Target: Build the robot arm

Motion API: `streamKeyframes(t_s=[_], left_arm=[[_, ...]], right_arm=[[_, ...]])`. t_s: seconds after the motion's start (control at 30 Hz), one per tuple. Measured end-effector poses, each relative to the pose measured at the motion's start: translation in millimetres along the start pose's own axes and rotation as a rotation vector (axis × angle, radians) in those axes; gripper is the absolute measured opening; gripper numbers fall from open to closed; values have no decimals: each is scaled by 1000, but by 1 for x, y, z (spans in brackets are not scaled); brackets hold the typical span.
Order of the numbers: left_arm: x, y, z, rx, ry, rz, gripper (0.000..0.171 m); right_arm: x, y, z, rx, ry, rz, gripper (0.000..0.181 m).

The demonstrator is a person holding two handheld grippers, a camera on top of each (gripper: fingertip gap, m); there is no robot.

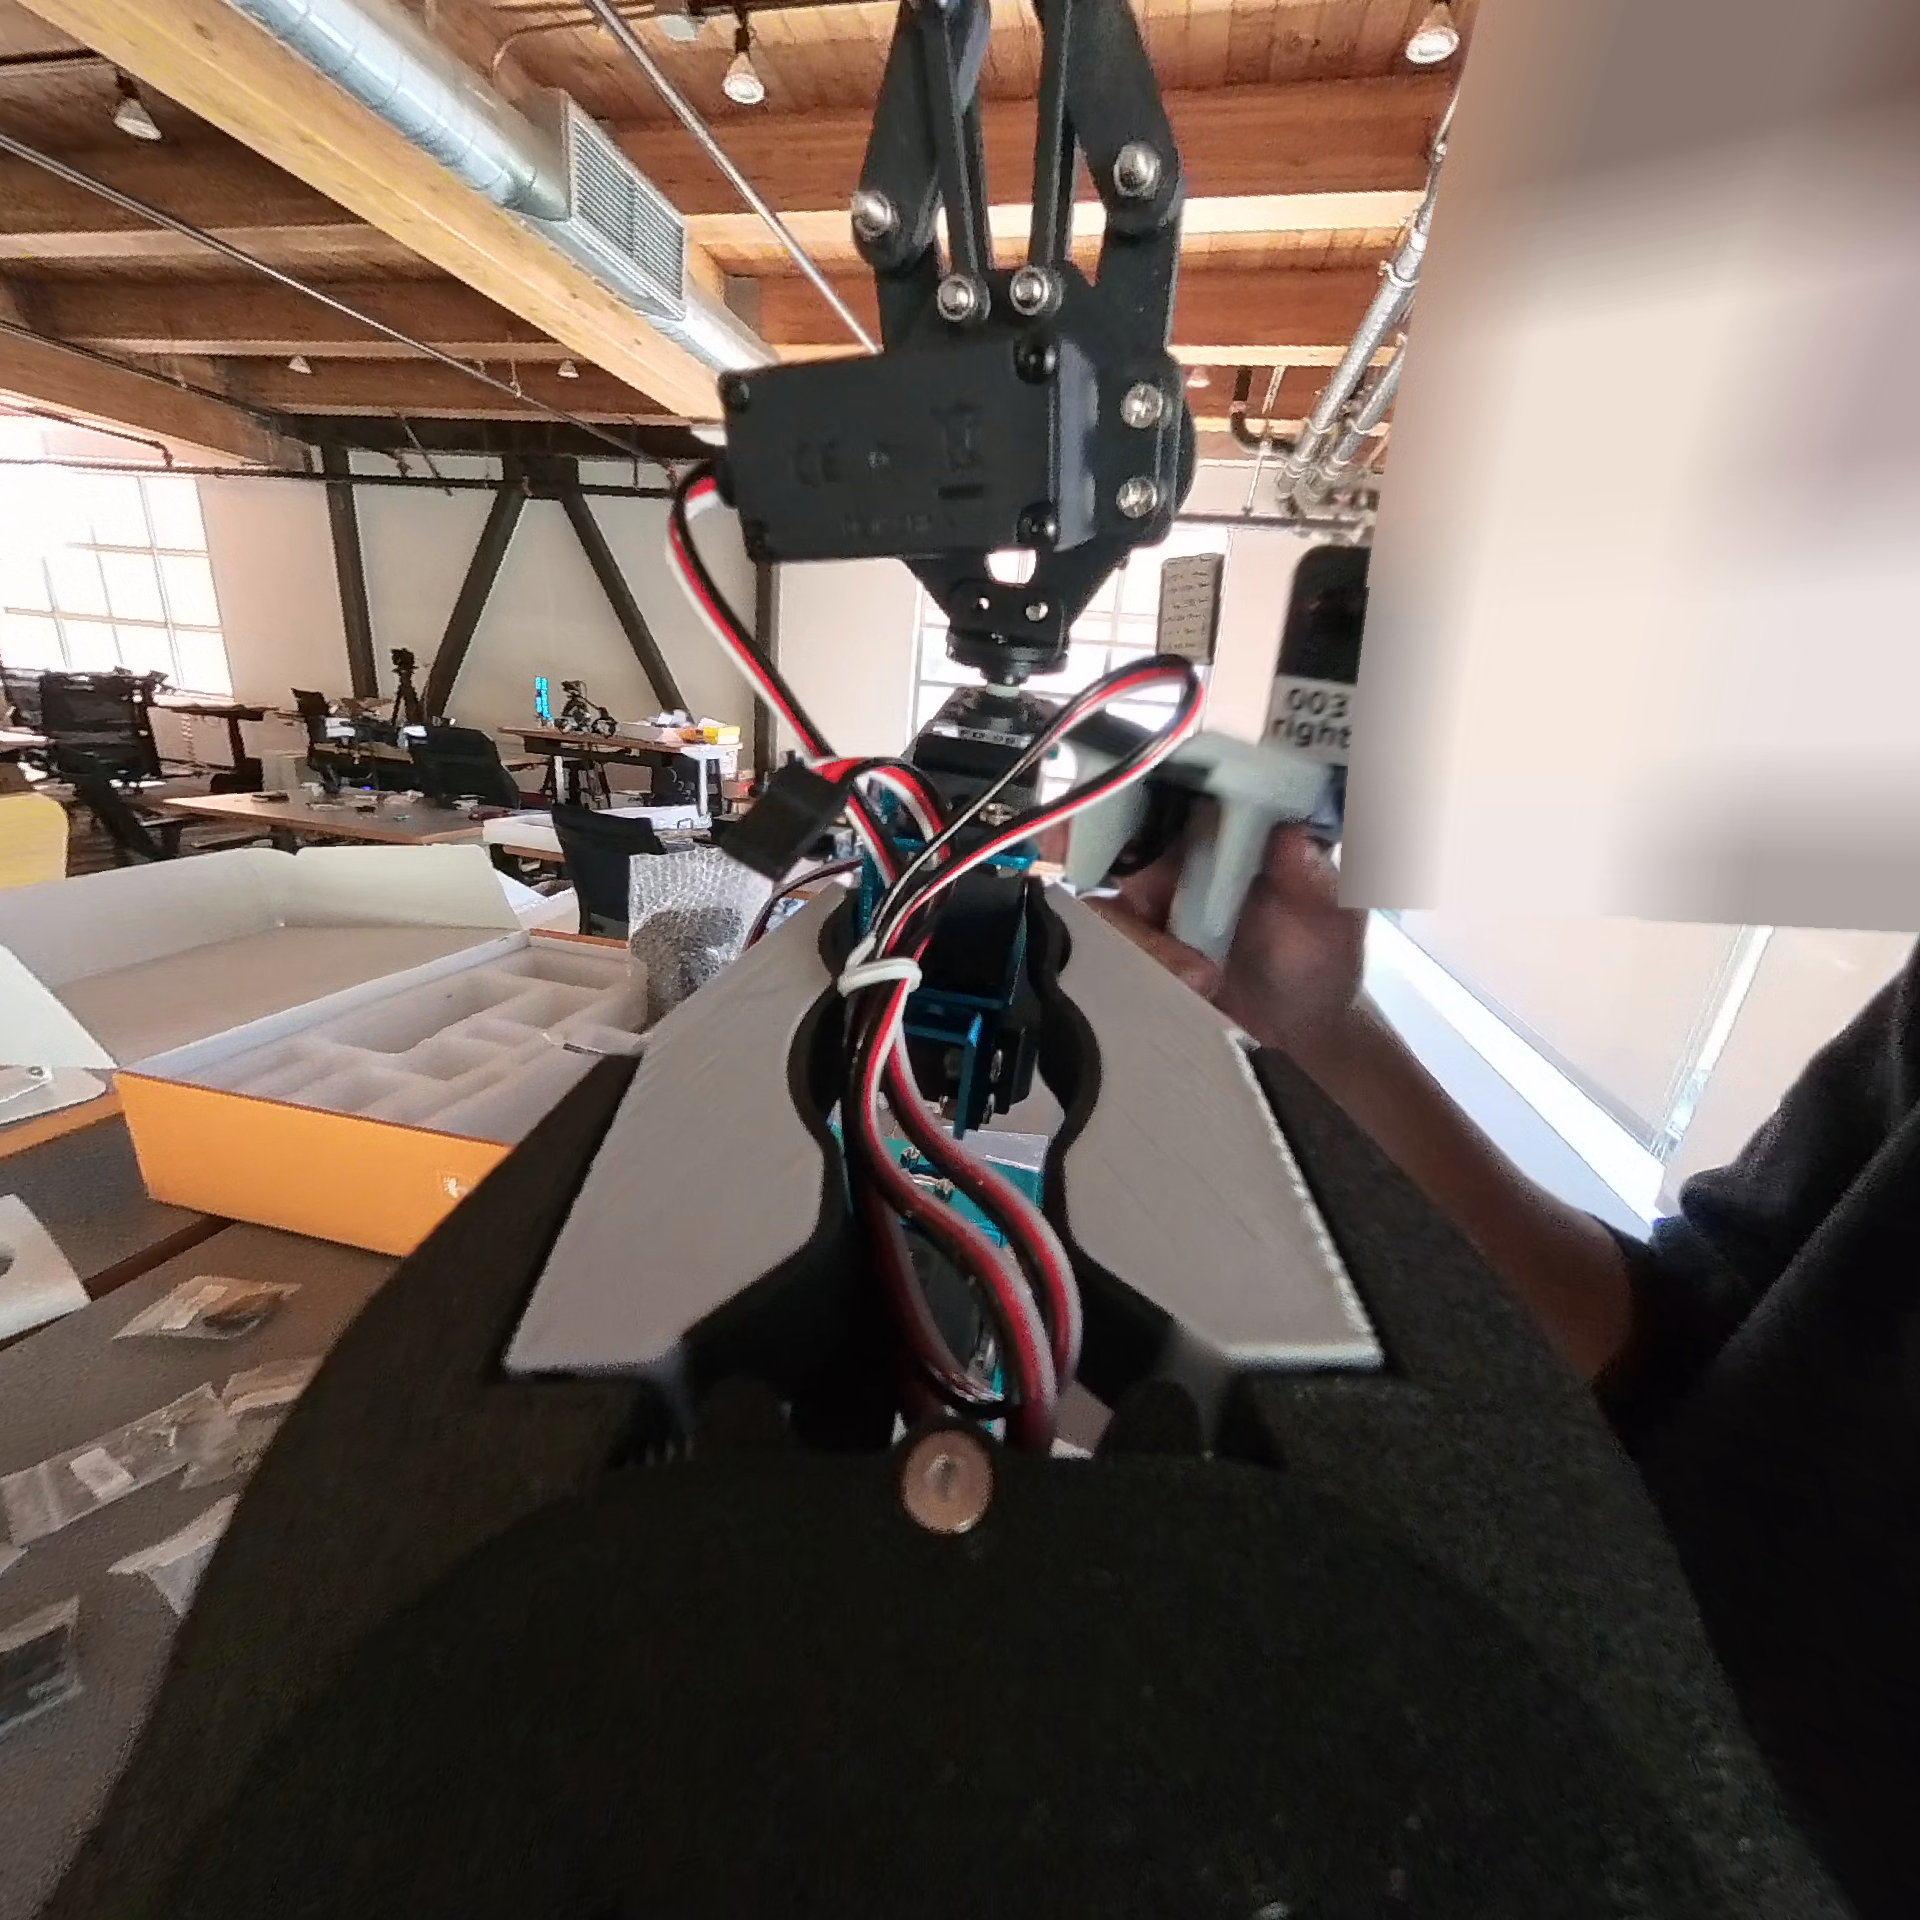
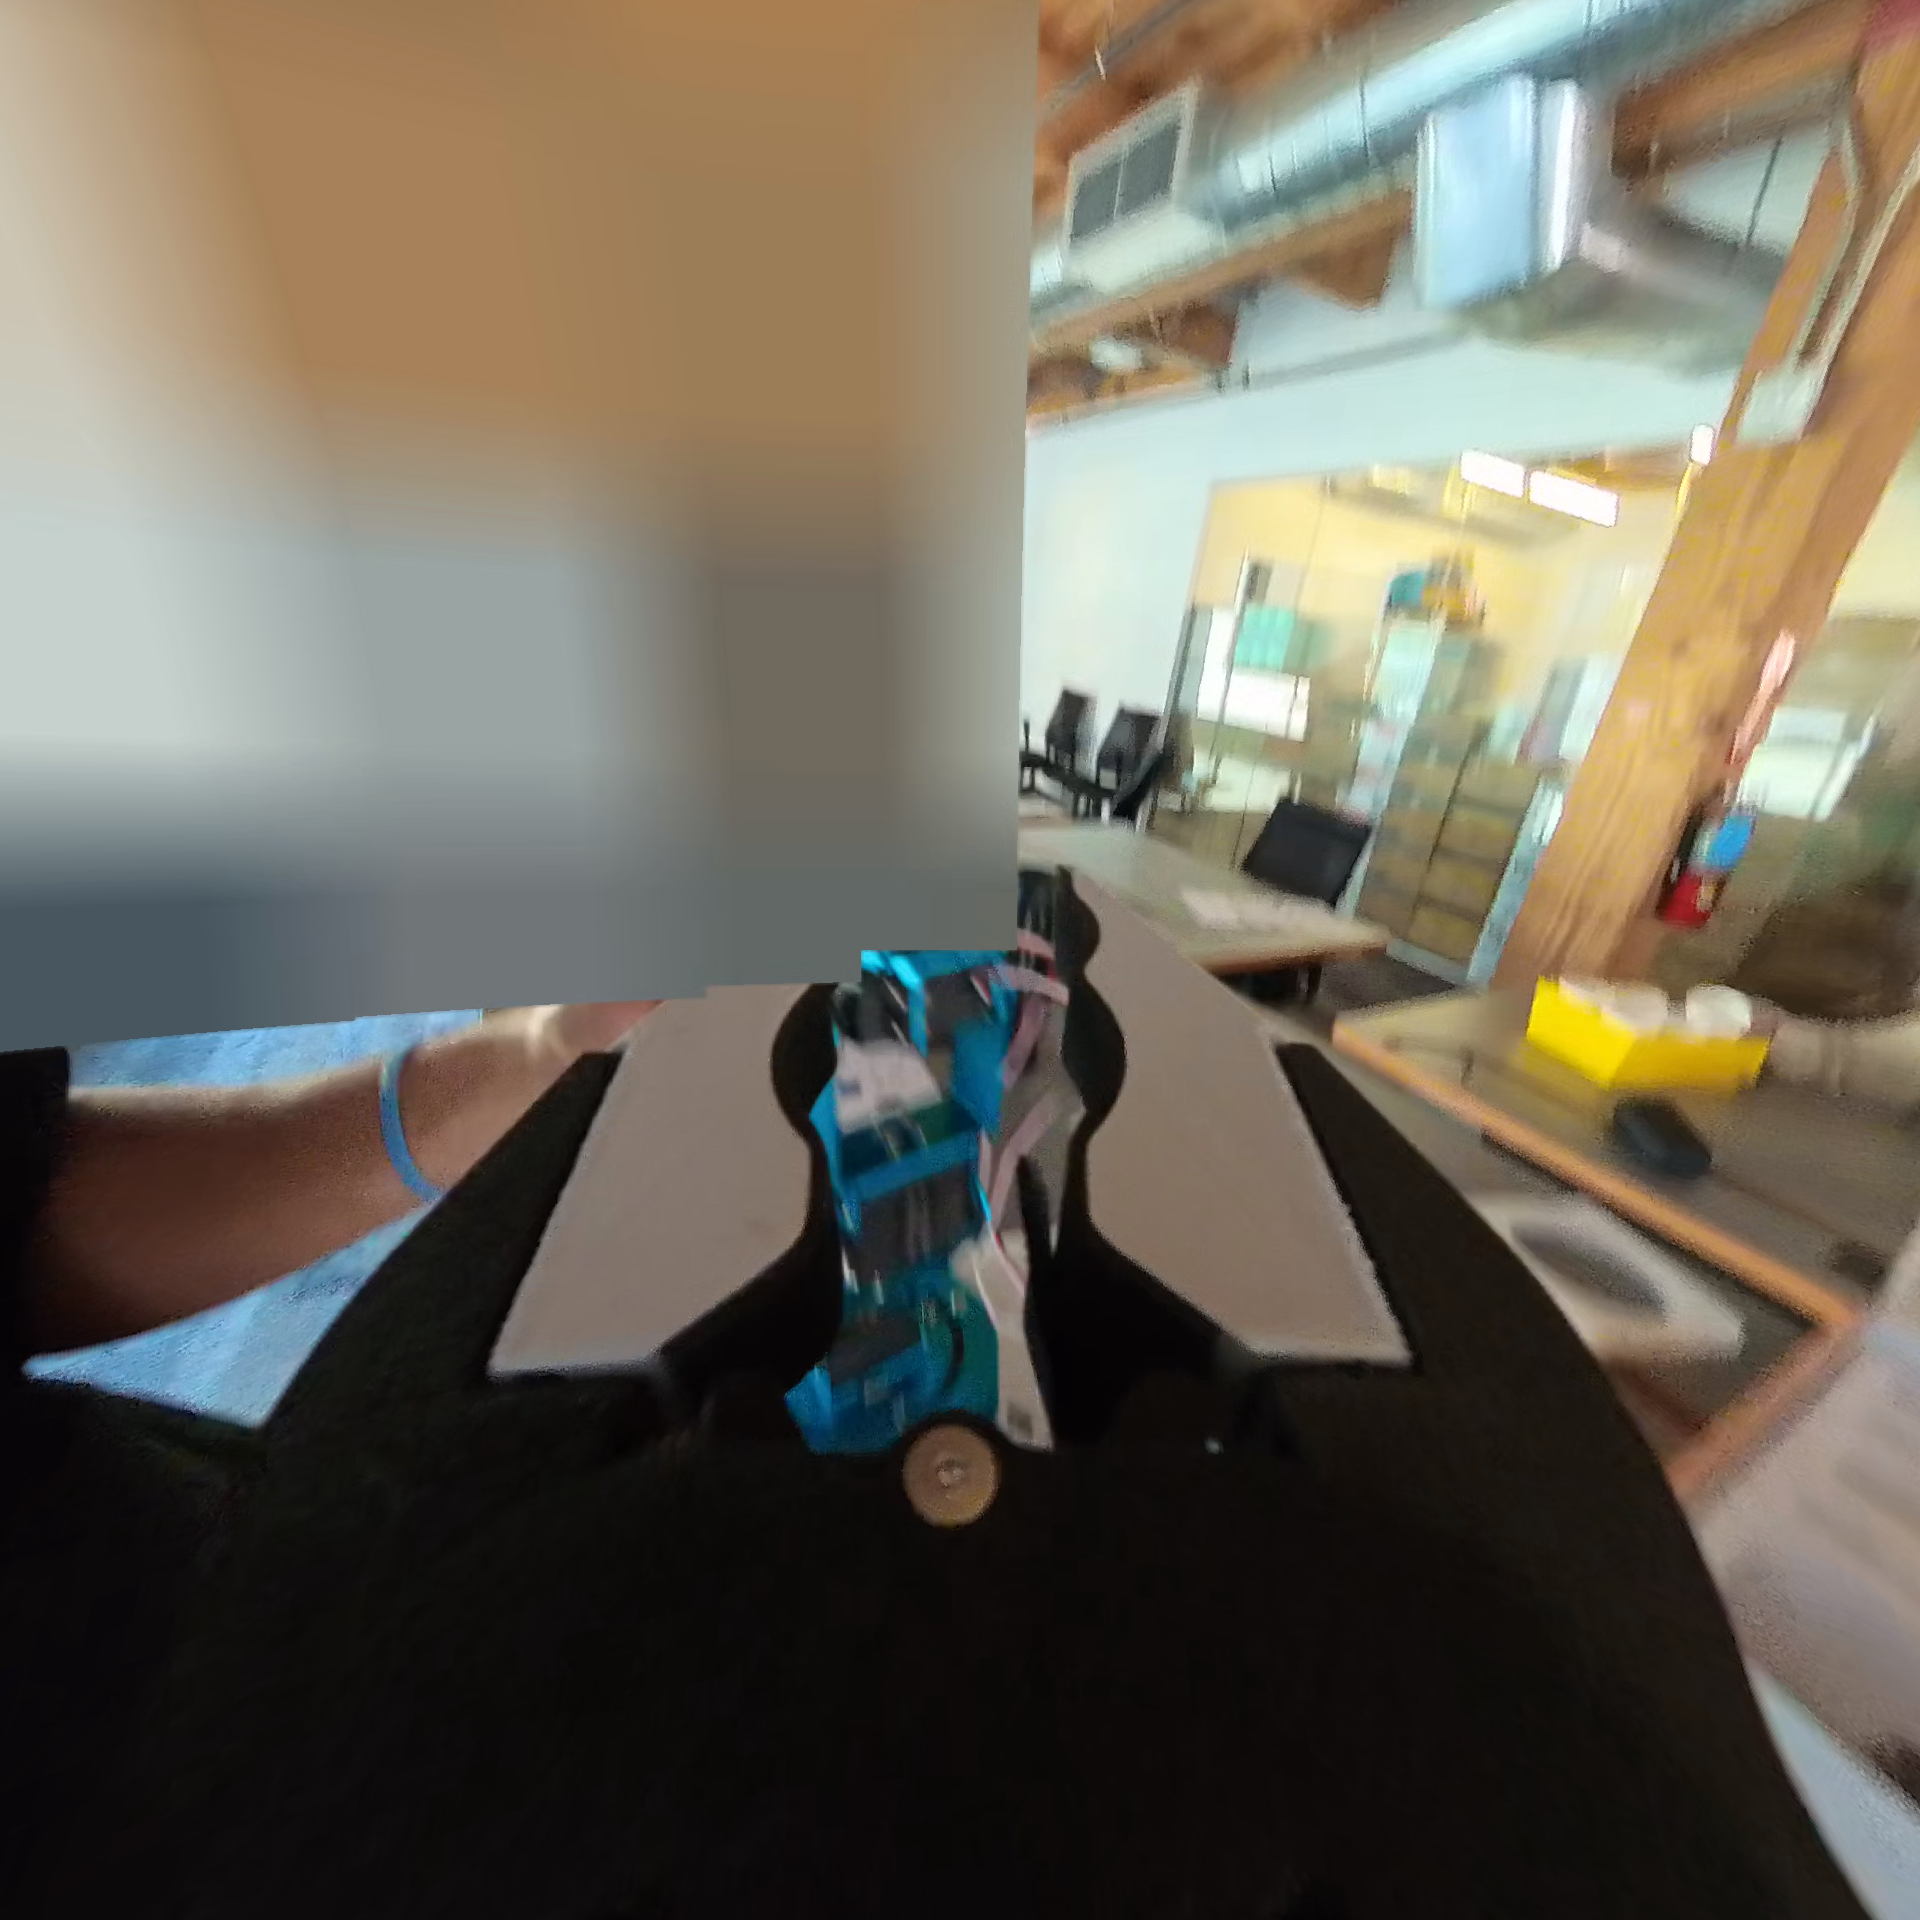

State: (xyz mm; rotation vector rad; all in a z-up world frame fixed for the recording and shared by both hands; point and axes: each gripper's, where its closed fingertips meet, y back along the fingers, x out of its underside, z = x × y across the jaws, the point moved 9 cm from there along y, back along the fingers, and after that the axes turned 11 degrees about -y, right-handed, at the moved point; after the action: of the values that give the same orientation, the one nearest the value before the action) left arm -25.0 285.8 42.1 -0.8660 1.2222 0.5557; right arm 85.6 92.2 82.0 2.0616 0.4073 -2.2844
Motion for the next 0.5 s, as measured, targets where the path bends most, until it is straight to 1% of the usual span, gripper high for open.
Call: streamKeyframes(t_s=[0.03,0.13,0.17,0.23,0.27,0.3,0.33,0.37,0.4,0.43,0.47,0.5], left_arm=[[-1,1,0,-8,8,3,30],[-5,5,0,-40,19,-5,30],[-7,7,0,-47,27,-10,35],[-10,10,1,-63,45,2,43],[-11,11,2,-78,48,10,43],[-12,11,3,-94,46,9,43],[-12,9,5,-106,46,10,43],[-9,5,8,-116,35,36,45],[-4,0,13,-142,-4,86,52],[5,-7,20,-161,-45,119,56],[17,-16,29,-134,-45,161,59],[27,-27,37,-66,29,194,75]], right_arm=[[6,13,-16,18,-50,64,36],[39,43,-56,115,-191,288,38],[50,49,-62,134,-214,333,37],[70,55,-65,110,-266,397,32],[79,57,-65,92,-299,419,32],[85,56,-66,73,-329,412,34],[85,50,-68,44,-367,357,36],[78,39,-71,6,-381,275,47],[65,19,-85,-2,-334,165,46],[55,-6,-100,-65,-295,102,33],[53,-25,-114,-240,-351,108,48],[54,-31,-124,-475,-466,131,38]])
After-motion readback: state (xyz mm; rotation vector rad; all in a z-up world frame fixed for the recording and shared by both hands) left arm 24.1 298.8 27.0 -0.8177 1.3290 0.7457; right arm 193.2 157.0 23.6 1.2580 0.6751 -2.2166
